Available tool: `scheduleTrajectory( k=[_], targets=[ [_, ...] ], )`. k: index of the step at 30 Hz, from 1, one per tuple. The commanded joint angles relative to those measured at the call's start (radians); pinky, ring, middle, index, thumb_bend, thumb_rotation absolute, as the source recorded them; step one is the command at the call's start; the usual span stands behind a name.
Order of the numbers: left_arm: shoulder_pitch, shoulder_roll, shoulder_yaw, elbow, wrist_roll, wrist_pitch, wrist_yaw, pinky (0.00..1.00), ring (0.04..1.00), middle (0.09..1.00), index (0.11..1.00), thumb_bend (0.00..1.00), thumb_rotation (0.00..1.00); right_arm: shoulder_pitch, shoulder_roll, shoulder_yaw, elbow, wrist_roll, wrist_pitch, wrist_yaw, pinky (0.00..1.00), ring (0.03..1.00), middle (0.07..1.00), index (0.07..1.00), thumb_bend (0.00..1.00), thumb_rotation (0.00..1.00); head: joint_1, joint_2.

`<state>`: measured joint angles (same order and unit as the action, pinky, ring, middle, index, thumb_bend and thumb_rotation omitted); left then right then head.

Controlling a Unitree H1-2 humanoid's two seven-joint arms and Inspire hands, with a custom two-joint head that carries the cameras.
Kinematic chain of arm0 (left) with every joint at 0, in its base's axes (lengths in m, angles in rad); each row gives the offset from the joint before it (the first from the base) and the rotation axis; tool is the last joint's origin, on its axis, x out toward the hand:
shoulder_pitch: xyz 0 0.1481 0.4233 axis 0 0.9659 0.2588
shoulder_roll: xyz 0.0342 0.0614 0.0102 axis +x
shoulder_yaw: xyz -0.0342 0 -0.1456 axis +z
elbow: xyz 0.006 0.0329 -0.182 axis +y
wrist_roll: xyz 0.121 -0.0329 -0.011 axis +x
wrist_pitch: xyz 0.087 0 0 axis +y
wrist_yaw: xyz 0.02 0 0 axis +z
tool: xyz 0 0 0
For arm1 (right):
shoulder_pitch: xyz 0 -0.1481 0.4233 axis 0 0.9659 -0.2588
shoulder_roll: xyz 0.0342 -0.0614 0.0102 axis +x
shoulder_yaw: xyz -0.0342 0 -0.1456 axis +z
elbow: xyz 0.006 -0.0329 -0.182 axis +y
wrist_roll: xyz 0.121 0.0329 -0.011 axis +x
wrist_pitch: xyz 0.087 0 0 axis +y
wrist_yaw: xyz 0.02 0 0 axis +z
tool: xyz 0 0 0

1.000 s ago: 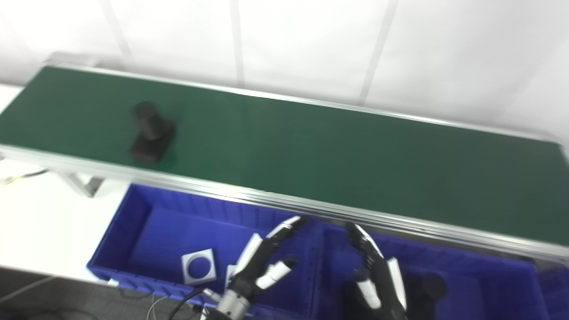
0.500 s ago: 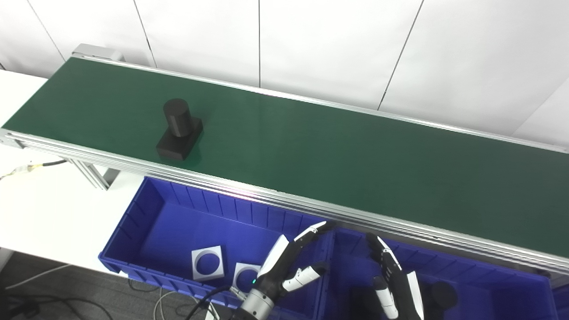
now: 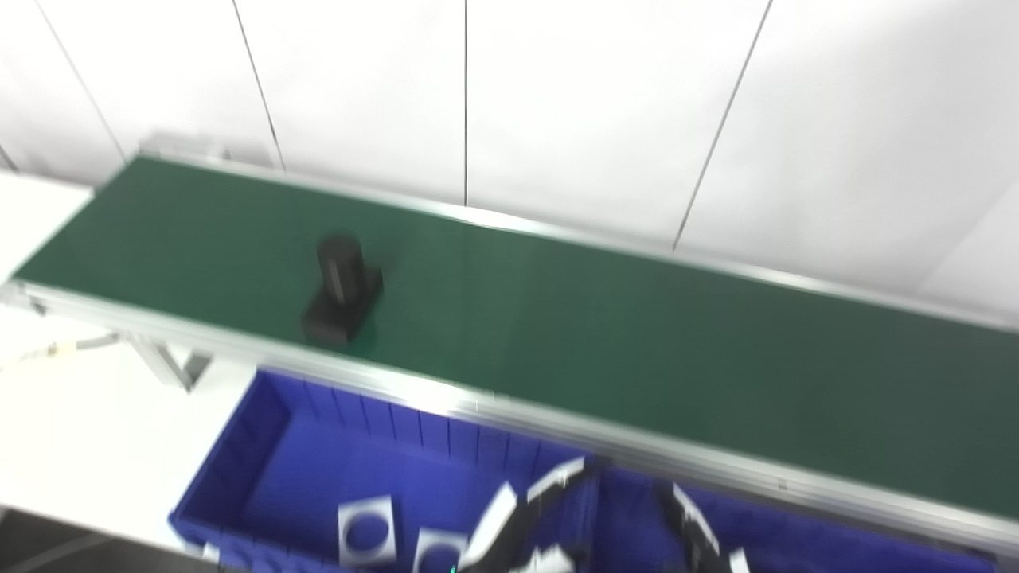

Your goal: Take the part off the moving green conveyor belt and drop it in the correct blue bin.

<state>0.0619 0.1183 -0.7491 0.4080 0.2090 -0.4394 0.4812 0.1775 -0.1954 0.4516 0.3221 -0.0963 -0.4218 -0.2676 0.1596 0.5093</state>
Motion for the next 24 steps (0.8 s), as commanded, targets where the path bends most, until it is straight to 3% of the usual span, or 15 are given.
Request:
scheduleTrajectory(
  k=[1,10,18,24],
  targets=[
    [-0.024,-0.002,-0.011,-0.012,0.005,-0.031,0.028,0.87,0.885,0.886,0.86,0.74,1.0,-0.011,0.005,-0.002,-0.015,0.002,-0.048,-0.009,0.87,0.901,0.886,0.865,0.85,0.95,-0.002,-0.003],
    [-0.037,0.006,-0.036,-0.003,0.006,-0.031,0.058,0.87,0.883,0.884,0.859,0.72,1.0,-0.01,0.001,0.001,-0.011,-0.003,-0.048,-0.007,0.86,0.905,0.895,0.868,0.85,0.94,-0.003,-0.018],
    [-0.038,0.007,-0.045,-0.011,0.012,-0.031,0.068,0.86,0.885,0.886,0.861,0.72,1.0,-0.008,-0.009,0.006,-0.029,-0.011,-0.048,-0.014,0.85,0.901,0.892,0.866,0.85,0.93,-0.002,-0.002],
    [-0.041,0.004,-0.044,-0.006,0.009,-0.031,0.066,0.85,0.882,0.883,0.862,0.74,1.0,-0.002,-0.043,0.047,-0.161,-0.04,-0.048,-0.051,0.84,0.884,0.882,0.857,0.86,0.92,-0.003,-0.001]
  ],
)
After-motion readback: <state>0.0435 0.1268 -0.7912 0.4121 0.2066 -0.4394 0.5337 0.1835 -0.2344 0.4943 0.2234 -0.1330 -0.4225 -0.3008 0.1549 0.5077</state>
